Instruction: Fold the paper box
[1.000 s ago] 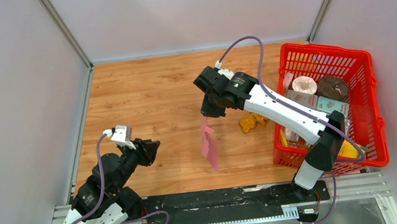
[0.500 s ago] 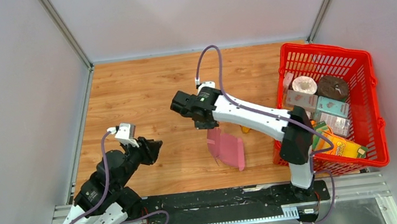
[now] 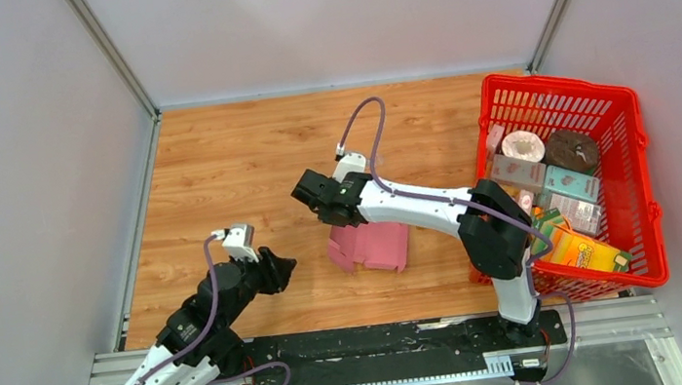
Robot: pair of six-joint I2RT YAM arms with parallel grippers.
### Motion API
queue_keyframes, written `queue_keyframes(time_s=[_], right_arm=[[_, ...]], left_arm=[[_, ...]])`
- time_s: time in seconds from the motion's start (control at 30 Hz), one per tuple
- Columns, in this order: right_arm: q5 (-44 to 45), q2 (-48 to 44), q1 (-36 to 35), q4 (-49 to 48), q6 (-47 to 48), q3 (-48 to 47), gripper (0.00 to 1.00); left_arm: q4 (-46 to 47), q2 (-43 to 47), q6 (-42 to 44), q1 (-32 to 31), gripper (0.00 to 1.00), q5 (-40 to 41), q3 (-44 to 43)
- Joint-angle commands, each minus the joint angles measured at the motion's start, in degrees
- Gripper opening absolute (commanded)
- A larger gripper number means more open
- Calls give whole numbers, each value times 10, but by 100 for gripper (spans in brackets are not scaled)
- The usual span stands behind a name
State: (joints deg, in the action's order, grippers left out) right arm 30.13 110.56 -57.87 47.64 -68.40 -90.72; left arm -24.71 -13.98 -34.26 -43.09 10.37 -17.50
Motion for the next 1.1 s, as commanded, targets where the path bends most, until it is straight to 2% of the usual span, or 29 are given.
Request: queue_keyframes(time_s=[0.0,0.1,0.2,0.33,0.4,0.7,0.77,0.93,1.07], right_arm=[[12,-23,8,-154,-12,48,0],[-21,-46,23,-222,-23,114,0],[-63,-75,35,-321,-36,181,0],[-112,-124,56,-426,-18,286,0],[-138,-134,69,-515,-19,323,0],[-236,-119,105,-613,-77,338,0],[-269,-112,111,-671,-87,346,0],[-278,-94,114,-723,-71,367,0],[-319,-56,122,-831,-64,392,0]], left_arm=[[83,-16,-20,1,52,2,23],[124,-27,-6,1,51,6,45],[184,-46,1,1,46,-3,73],[244,-71,15,1,47,-16,103],[291,-86,15,0,48,-28,114],[404,-176,10,1,51,-30,138],[424,-183,16,1,51,-23,145],[437,-183,42,1,50,5,151],[431,-185,53,1,49,18,155]])
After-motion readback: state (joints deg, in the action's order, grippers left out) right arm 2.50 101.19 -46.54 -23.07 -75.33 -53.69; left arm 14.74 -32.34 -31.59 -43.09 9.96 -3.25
